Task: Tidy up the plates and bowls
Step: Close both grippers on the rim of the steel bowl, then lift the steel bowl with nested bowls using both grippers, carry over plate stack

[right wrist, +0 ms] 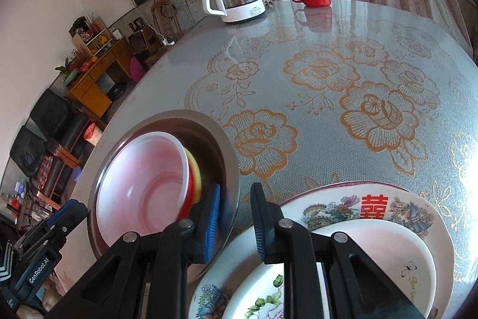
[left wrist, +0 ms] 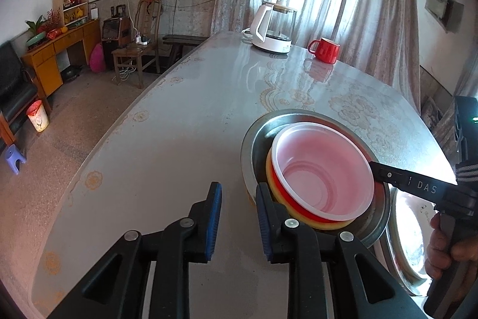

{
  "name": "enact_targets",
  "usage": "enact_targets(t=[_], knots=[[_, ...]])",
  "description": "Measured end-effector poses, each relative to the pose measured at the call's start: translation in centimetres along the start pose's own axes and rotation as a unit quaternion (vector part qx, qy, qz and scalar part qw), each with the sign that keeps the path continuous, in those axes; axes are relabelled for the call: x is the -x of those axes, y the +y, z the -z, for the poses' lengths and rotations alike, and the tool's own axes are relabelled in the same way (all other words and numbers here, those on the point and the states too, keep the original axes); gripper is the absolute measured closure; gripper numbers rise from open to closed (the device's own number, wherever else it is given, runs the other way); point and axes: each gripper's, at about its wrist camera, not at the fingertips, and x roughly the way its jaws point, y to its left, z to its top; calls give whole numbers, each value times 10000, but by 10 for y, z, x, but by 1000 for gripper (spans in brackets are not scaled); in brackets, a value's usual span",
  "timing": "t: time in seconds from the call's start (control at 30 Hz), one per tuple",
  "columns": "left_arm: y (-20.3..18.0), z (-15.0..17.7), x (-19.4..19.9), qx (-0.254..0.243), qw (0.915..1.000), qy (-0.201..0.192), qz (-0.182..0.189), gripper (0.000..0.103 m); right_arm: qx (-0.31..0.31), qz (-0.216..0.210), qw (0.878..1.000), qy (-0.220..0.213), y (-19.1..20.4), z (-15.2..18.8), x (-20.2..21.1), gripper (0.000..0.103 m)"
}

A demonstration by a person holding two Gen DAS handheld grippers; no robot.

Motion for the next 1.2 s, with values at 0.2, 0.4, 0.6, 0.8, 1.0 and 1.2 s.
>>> enact_targets(t=[0.2,0.4,0.6,0.8,1.0,1.2], knots=[[1,-4,-5,-68,9999,37,137,79,86,-21,10000,45,5,2,-4,83],[3,-9,-19,-66,9990,203,387,79,81,-37,9999,76,7,1,-8,83],[17,-15,-33,315,9942,452,921,78,67,-64,9999,95,6,1,-11,83],[21,-20,-38,343,9912,470,1188,78,103,-22,9999,108,8,1,-11,83],[18,-22,-41,313,9895,493,1325,82,226,70,9997,106,9,1,-14,86],[17,-9,-28,115,9891,446,1399,84,354,97,9993,97,10,1,-11,87]])
